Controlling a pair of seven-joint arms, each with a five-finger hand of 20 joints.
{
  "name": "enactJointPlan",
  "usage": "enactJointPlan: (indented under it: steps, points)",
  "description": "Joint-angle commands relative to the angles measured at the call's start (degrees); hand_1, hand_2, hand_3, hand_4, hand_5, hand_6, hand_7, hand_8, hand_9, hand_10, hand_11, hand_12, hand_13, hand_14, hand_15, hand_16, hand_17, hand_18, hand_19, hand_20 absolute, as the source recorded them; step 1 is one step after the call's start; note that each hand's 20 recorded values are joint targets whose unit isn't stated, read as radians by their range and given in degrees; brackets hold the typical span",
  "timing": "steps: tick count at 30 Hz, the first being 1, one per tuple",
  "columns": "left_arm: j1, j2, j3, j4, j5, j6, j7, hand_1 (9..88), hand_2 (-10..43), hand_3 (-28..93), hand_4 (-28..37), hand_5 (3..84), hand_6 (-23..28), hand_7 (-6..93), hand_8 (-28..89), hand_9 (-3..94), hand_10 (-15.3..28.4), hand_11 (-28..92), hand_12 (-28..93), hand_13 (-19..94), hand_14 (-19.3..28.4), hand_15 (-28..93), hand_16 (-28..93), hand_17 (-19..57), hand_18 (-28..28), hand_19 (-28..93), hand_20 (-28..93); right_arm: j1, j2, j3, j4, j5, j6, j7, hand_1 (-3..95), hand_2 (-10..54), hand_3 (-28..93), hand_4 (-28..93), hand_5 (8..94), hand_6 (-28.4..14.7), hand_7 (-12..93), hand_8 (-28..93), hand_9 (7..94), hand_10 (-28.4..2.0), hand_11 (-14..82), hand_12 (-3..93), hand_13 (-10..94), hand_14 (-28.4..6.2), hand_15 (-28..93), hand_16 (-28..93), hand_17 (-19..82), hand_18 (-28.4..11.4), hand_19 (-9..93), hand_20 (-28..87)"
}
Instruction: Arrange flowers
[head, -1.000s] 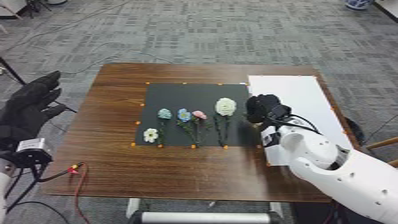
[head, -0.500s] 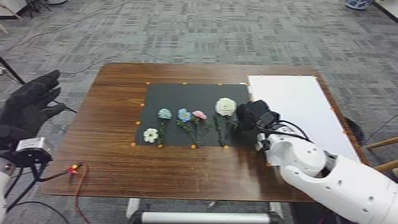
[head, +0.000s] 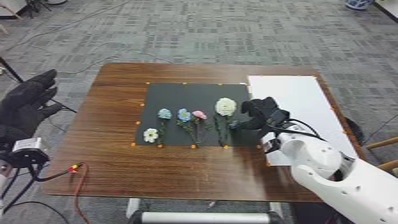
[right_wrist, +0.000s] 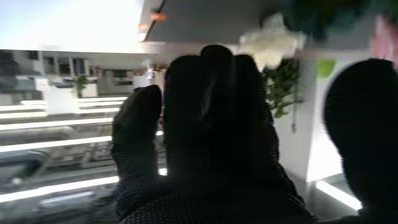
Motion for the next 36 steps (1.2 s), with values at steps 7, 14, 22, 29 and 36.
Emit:
enactJointPlan:
  steps: [7,14,22,29,36]
  points:
    - [1.0,-4.13,3.71,-4.13,2.05,-0.12,3.33,23.2,-3.9,69,-28.3,18.9,1.6,18.0,-10,10.6,7.3,10,18,1,9.0,25,-1,-18.5,17.9,34,9,-34.5,-10.1,41.8,-3.2,77.6,0.1,-39.4,16.0,-3.2,90,-24,28.6,-3.4,20,-12,27.9,-11.6,11.9,24.4,20,-11.5,30,21,2,-22.1,48,28]
    - [-1.0,-6.8,8.56,-4.08,6.71,0.99,4.17,23.2,-4.0,69,-28.3,18.6,1.5,18.0,-10,10.6,7.2,10,18,1,8.9,26,-2,-18.4,17.8,34,8,-37.1,-15.5,43.5,-3.7,82.6,-3.7,-43.0,12.4,-5.2,87,-25,28.8,-1.9,14,-10,27.7,-9.6,5.0,21.4,19,-9.7,7,27,-1,-19.6,37,17]
    - [-4.0,-9.17,12.94,-1.69,9.16,-0.02,3.62,24.0,-4.8,69,-28.3,18.5,1.3,18.0,-10,10.6,7.2,10,18,1,8.6,25,-2,-18.4,17.8,34,8,-42.0,-22.3,46.8,-5.9,78.4,-6.8,-41.4,11.6,-5.6,87,-26,28.2,-2.8,12,-9,26.7,-8.2,2.6,19.4,20,-7.9,-1,28,-1,-18.2,33,13]
    - [-7.3,-9.76,16.61,0.13,9.28,-0.93,3.23,24.2,-4.8,69,-28.3,18.0,1.1,18.2,-10,10.5,7.3,10,18,1,8.5,24,-1,-18.4,17.7,33,8,-44.5,-27.0,49.3,-7.2,76.0,-9.8,-35.9,11.3,-6.1,87,-25,24.2,-3.9,11,-8,21.5,-10.7,-0.1,21.5,16,-11.2,-5,34,-8,-21.4,37,12]
    - [-8.9,-10.37,18.38,0.84,9.71,-1.9,2.95,23.9,-5.5,69,-28.3,16.3,0.6,18.1,-10,9.3,6.7,9,18,0,8.1,23,-1,-18.6,17.6,33,8,-43.8,-28.7,49.3,-7.0,73.8,-12.9,-33.8,11.2,-5.8,86,-25,21.7,-4.5,10,-7,20.1,-11.1,-1.8,22.9,15,-12.2,-7,35,-11,-22.8,38,9]
